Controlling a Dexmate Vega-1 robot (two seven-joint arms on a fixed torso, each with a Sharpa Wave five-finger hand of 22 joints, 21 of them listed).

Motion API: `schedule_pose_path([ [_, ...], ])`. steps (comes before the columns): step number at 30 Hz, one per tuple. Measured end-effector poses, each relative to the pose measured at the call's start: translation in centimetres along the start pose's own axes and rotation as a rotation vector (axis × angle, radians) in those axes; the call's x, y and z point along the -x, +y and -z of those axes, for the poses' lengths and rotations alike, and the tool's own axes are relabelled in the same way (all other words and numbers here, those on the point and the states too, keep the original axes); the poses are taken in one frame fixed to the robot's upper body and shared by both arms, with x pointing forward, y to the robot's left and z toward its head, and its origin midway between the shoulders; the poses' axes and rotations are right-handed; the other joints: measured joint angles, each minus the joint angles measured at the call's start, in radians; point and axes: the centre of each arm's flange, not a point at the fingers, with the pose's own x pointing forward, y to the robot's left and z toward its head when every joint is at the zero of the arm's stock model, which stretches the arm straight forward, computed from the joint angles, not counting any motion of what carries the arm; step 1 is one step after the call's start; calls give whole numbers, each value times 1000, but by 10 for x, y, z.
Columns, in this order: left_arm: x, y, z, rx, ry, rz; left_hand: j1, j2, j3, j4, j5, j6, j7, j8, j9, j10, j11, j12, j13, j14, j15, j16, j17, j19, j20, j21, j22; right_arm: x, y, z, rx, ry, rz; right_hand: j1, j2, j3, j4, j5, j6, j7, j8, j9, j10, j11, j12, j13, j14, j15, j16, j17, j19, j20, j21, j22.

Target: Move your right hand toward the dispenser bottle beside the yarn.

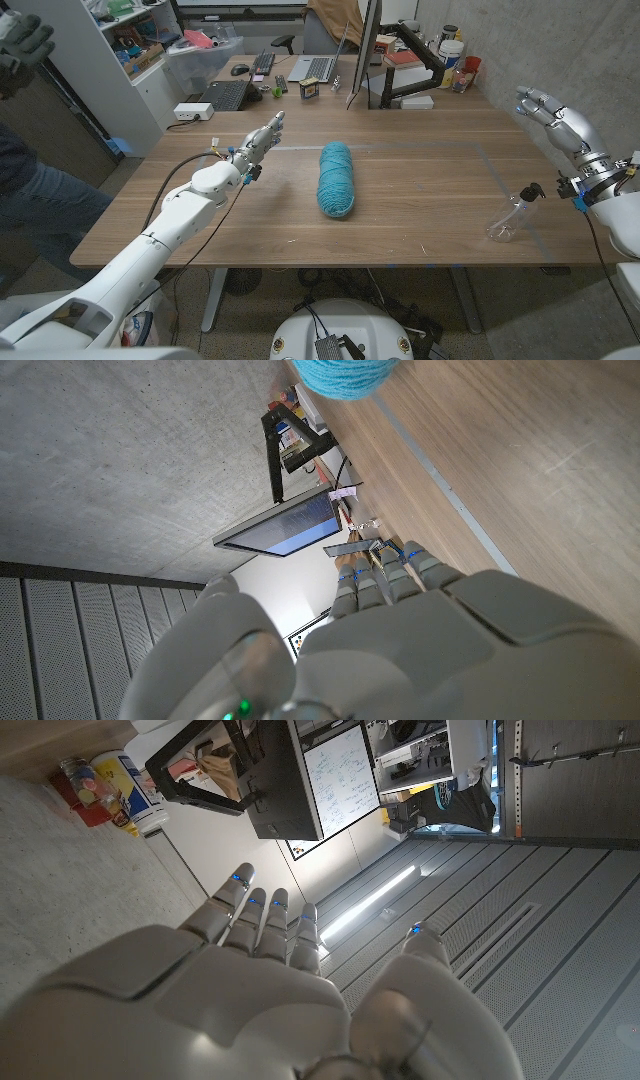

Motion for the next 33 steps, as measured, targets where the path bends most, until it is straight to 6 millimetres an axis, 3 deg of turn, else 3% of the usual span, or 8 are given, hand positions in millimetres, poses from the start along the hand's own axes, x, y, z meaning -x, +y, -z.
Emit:
schedule_pose_path([
  [33,9,6,0,-15,14,-14,0,0,-7,2,0,0,0,0,0,0,0,0,0,0,0,0,0,0,0,0,0,20,-2,-6,106,33,-4,5,5,4,-4,6,4,-14,0,0,-5,-5,0,0,-4,7,0,0,-3,3,0,0],
])
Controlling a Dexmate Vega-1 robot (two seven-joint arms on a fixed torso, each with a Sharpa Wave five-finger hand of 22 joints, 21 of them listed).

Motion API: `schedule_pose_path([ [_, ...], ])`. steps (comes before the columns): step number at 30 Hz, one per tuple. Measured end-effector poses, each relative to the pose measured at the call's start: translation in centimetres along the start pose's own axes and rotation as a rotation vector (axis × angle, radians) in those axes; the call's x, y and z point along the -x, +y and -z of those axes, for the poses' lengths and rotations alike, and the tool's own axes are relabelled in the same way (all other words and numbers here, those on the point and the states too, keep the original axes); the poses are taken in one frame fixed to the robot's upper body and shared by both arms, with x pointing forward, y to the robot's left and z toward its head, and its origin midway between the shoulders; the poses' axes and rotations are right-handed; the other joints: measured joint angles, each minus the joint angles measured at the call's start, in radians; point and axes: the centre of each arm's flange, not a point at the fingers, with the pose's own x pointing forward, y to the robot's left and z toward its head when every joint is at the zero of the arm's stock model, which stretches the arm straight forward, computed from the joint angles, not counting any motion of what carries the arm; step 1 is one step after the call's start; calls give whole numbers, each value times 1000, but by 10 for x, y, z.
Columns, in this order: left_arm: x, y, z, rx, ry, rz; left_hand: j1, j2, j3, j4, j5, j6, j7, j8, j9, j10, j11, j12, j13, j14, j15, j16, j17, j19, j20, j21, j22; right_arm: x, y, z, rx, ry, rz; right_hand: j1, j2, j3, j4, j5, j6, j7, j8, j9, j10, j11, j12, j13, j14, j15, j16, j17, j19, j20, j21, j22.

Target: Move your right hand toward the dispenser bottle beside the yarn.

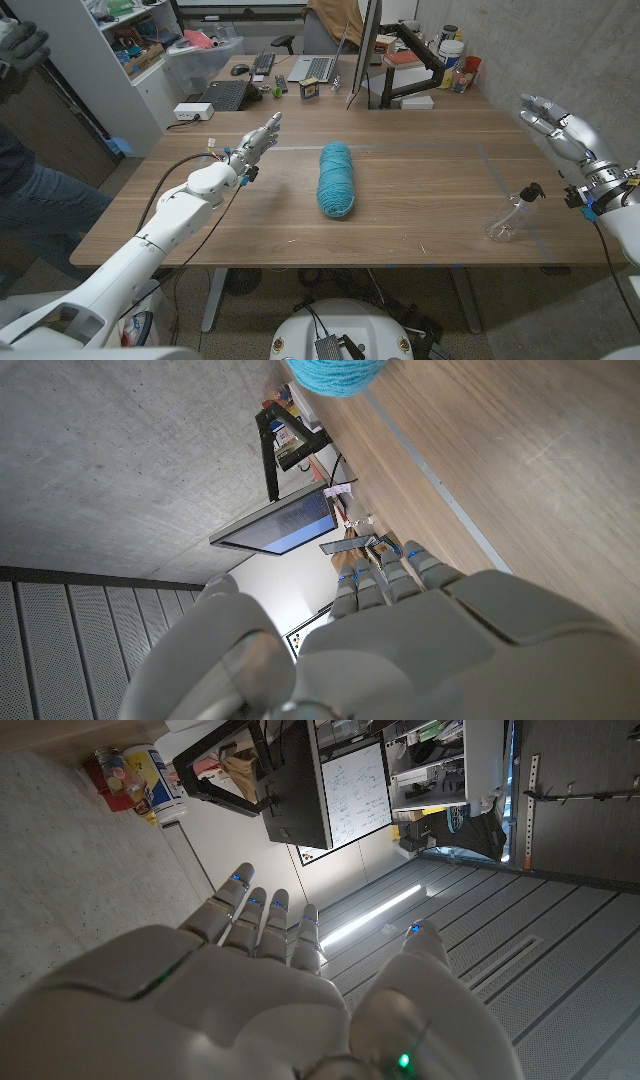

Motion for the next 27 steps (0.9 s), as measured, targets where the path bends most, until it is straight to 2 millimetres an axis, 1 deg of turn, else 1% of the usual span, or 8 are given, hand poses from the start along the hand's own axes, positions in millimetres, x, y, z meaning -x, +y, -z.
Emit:
schedule_pose_path([
  [7,1,1,-1,-11,3,-1,5,5,0,0,0,0,0,0,0,0,0,0,0,0,0,0,0,0,0,0,0,4,1,1,11,9,0,9,1,0,0,1,5,-5,0,0,0,0,0,0,-13,2,-4,0,-7,7,-4,0],
  [10,1,1,-1,-14,5,0,5,5,0,0,0,0,0,0,0,0,0,0,0,0,0,0,0,0,0,0,0,7,1,1,20,12,-1,9,1,0,0,1,20,-9,7,4,0,0,0,0,-13,2,-4,0,-2,13,-4,0],
  [11,1,1,-1,-15,6,0,5,5,0,0,0,0,0,0,0,0,0,0,0,0,0,0,0,0,0,0,0,7,1,0,24,13,-1,9,1,0,0,1,24,-13,7,5,0,0,0,0,-14,0,-4,0,-2,13,-4,0],
  [14,1,1,0,-18,9,1,5,5,0,0,0,0,0,0,0,0,0,0,0,0,0,0,0,0,0,0,0,10,1,0,36,16,-1,9,1,0,0,1,32,-10,15,5,0,0,0,0,-18,-4,-4,0,-2,13,-4,2],
  [17,1,1,0,-20,9,2,5,5,-8,0,0,0,0,0,0,0,0,0,0,0,0,0,0,-4,4,0,0,13,0,-1,46,21,0,9,1,0,0,1,38,-16,15,5,0,0,0,0,-18,-4,-4,0,-2,13,-4,2],
  [20,1,1,-1,-22,8,3,5,5,-8,0,0,0,0,0,0,0,0,0,0,0,0,0,0,-4,4,0,0,16,0,-1,54,26,0,9,1,0,0,1,43,-10,15,5,0,0,0,0,-18,-4,-4,0,-2,13,-4,2],
  [25,-1,0,-3,-25,6,7,5,5,-8,0,0,0,0,0,0,0,0,0,0,0,0,0,0,-4,3,0,0,20,-1,-2,72,34,-1,9,1,0,0,5,48,-15,15,5,0,0,0,0,-18,-4,-4,0,-2,13,-4,2],
  [27,-1,-1,-2,-25,6,8,5,5,-8,0,0,0,0,0,0,0,0,0,0,0,0,0,0,-4,4,0,0,21,-2,-2,77,37,-1,9,1,0,0,5,60,-15,20,5,0,0,0,0,-18,-4,-4,0,-5,16,-4,2],
])
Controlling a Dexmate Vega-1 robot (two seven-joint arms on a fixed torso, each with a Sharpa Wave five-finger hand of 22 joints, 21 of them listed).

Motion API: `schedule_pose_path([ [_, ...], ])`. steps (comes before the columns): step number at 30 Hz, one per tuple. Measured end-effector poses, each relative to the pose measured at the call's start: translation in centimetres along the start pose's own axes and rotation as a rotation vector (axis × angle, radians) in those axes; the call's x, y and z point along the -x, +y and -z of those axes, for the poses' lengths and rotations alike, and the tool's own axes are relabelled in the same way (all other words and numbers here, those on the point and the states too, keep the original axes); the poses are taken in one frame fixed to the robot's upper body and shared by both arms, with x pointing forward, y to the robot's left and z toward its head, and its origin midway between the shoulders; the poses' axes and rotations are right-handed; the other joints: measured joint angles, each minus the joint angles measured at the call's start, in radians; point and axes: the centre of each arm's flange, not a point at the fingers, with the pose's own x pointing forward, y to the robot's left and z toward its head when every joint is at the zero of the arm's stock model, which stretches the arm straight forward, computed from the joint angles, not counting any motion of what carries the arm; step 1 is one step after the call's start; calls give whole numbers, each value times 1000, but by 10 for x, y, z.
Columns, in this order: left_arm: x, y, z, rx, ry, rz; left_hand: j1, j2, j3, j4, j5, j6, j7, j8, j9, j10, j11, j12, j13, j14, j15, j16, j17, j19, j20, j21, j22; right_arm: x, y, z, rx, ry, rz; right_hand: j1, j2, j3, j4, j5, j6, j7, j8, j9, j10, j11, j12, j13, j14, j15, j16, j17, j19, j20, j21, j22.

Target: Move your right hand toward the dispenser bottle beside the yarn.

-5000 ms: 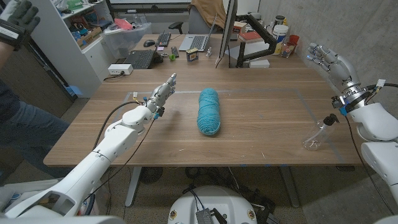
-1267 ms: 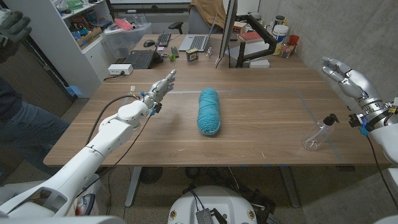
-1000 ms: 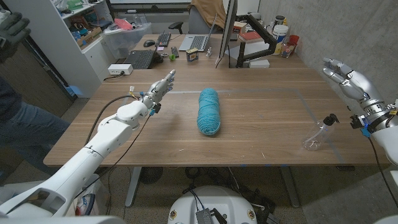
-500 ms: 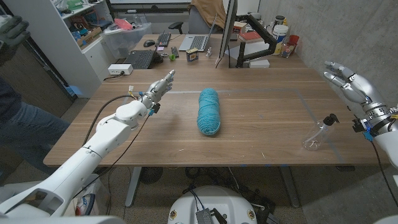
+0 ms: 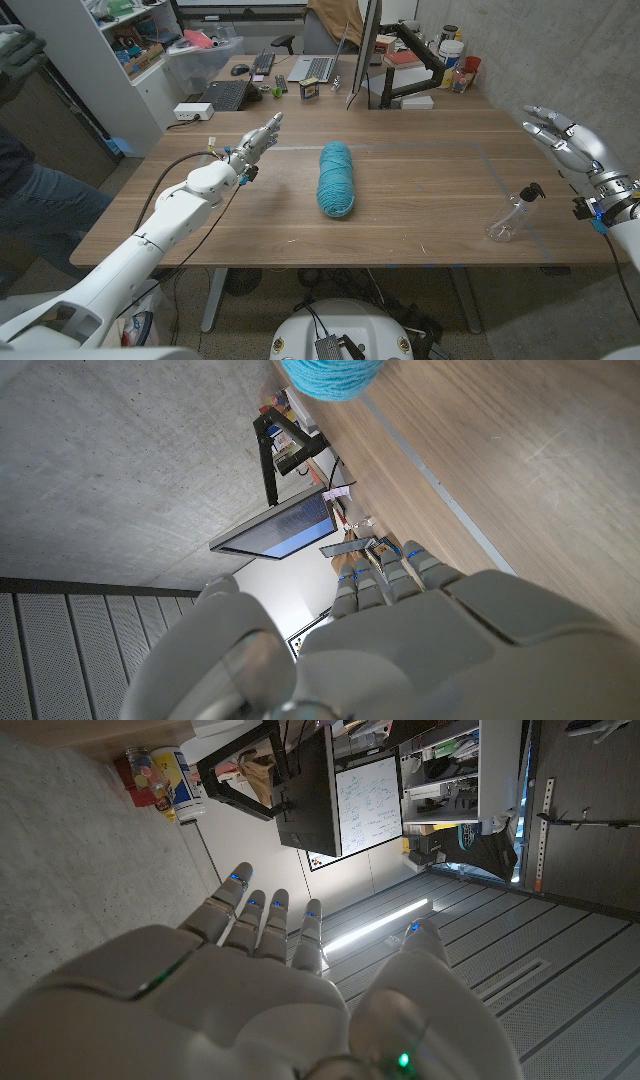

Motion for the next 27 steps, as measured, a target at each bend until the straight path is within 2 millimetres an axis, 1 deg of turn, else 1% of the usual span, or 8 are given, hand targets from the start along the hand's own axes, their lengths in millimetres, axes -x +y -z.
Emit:
schedule_pose_path([
  [3,-2,-2,0,0,1,5,0,0,0,0,0,0,0,0,0,0,0,0,0,0,0,0,0,0,0,0,0,2,-1,0,11,6,0,5,5,0,0,0,8,-6,4,0,0,0,0,0,0,0,0,0,0,0,0,0],
  [6,-4,-3,0,-2,1,8,0,0,0,0,0,2,-2,0,0,0,0,0,0,0,0,0,0,0,0,0,0,4,-2,0,23,13,-4,5,5,0,0,0,13,0,4,0,0,0,0,0,0,0,0,0,0,0,0,0],
  [10,-6,-5,0,-3,2,13,0,0,0,0,0,2,-2,0,0,0,0,0,0,0,0,0,0,0,0,0,0,5,-3,0,44,21,-13,5,5,-4,-4,0,13,0,4,0,0,0,0,0,0,0,0,0,4,4,0,0],
  [18,-11,-8,0,-3,2,21,0,0,0,0,0,2,-2,0,0,0,0,0,0,0,0,0,0,0,0,0,0,7,-4,1,81,38,-27,9,1,-4,-4,0,13,0,4,0,0,0,0,0,0,0,0,0,6,5,0,0],
  [23,-14,-10,-1,-2,2,27,0,0,0,0,0,2,-2,-5,0,0,0,0,0,0,0,0,0,0,0,0,0,10,-7,0,99,50,-29,9,1,-4,-4,0,13,0,4,0,0,0,0,0,8,8,0,0,5,5,0,0],
  [27,-15,-11,-1,-2,2,30,4,4,-4,-4,0,2,-2,-5,0,0,0,0,0,0,0,0,0,0,0,0,0,12,-8,1,108,58,-31,9,1,-4,-4,0,13,0,4,0,-6,-5,0,0,9,9,0,0,5,6,0,0],
])
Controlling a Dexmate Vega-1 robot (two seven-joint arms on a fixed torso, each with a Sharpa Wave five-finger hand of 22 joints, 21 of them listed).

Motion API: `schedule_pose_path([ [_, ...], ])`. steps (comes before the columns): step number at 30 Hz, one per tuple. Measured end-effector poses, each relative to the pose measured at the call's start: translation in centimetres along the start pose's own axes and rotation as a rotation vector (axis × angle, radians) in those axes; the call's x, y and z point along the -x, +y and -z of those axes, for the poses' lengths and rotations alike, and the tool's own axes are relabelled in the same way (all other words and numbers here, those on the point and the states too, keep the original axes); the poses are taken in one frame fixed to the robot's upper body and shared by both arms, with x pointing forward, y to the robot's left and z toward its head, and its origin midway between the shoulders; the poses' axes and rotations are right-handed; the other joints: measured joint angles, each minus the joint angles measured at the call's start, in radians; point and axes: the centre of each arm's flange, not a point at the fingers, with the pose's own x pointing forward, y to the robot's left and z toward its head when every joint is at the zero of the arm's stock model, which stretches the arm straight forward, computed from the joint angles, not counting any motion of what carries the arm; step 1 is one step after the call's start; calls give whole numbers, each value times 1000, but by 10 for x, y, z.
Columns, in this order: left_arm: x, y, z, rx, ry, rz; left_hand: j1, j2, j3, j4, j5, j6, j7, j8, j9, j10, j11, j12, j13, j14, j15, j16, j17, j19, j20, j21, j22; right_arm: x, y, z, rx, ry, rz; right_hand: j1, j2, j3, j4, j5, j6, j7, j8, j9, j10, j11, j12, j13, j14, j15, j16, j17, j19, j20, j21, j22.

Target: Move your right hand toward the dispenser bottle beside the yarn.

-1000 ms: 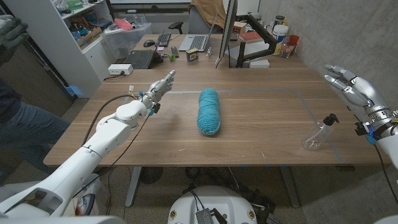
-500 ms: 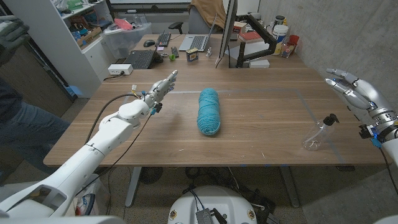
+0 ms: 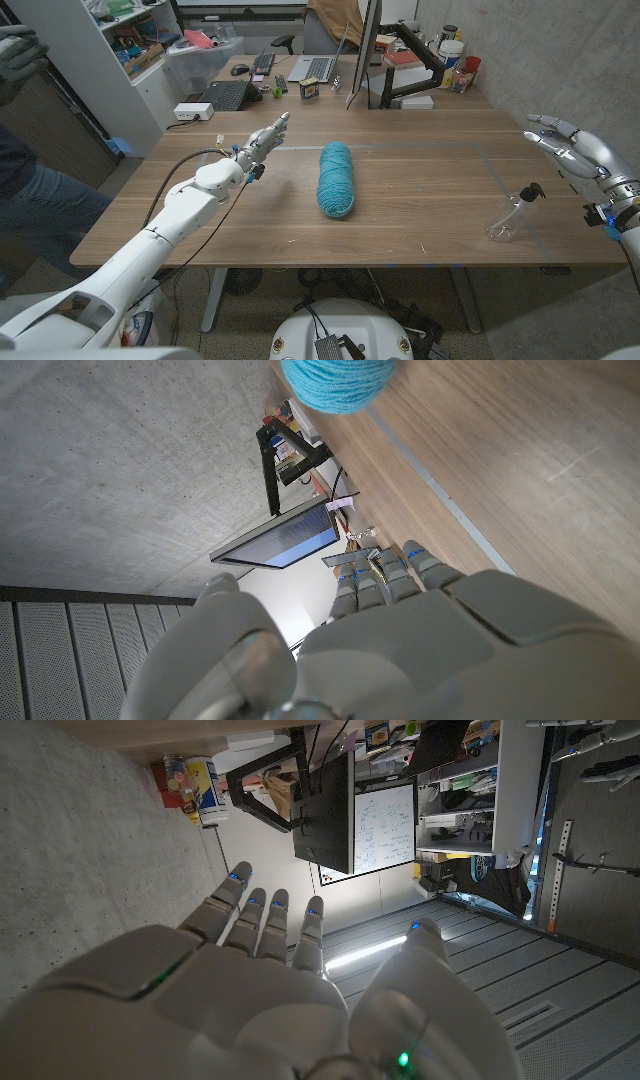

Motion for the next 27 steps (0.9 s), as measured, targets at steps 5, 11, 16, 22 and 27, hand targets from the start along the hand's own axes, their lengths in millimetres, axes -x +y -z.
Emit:
schedule_pose_path([
  [5,-1,-1,-2,-5,-2,3,0,0,0,0,0,0,0,0,0,0,0,0,0,0,0,0,0,0,0,0,0,3,-2,1,14,11,-2,0,0,0,0,4,0,0,-4,0,0,0,0,0,0,0,0,0,-1,12,0,0],
  [11,-3,-1,-3,-11,-2,4,0,0,0,0,0,0,0,0,0,0,0,0,0,0,0,0,0,0,0,0,0,7,-3,2,45,28,-10,0,0,0,0,4,-4,-4,-5,0,-2,-2,0,0,5,5,0,0,2,16,0,0],
  [16,-3,-2,-4,-16,0,6,0,0,0,0,0,0,0,0,0,0,0,0,0,0,0,0,0,0,0,0,0,9,-4,3,71,39,-18,0,0,0,0,4,-4,-4,-5,0,-2,-2,0,0,5,5,0,0,2,16,0,0],
  [22,-5,-3,-6,-18,-3,9,0,0,-3,3,0,0,0,0,0,0,0,0,0,0,0,0,0,0,0,0,0,12,-5,2,98,49,-27,0,0,0,0,4,-4,-4,-5,0,-2,-2,0,0,5,5,0,0,2,16,0,0],
  [27,-6,-3,-5,-20,-1,11,0,0,-3,3,0,0,0,0,0,0,0,0,0,0,0,0,0,0,0,0,0,13,-5,1,116,57,-37,0,0,-3,3,4,-4,-4,-5,0,-2,-2,0,0,5,5,0,0,6,19,0,0],
])
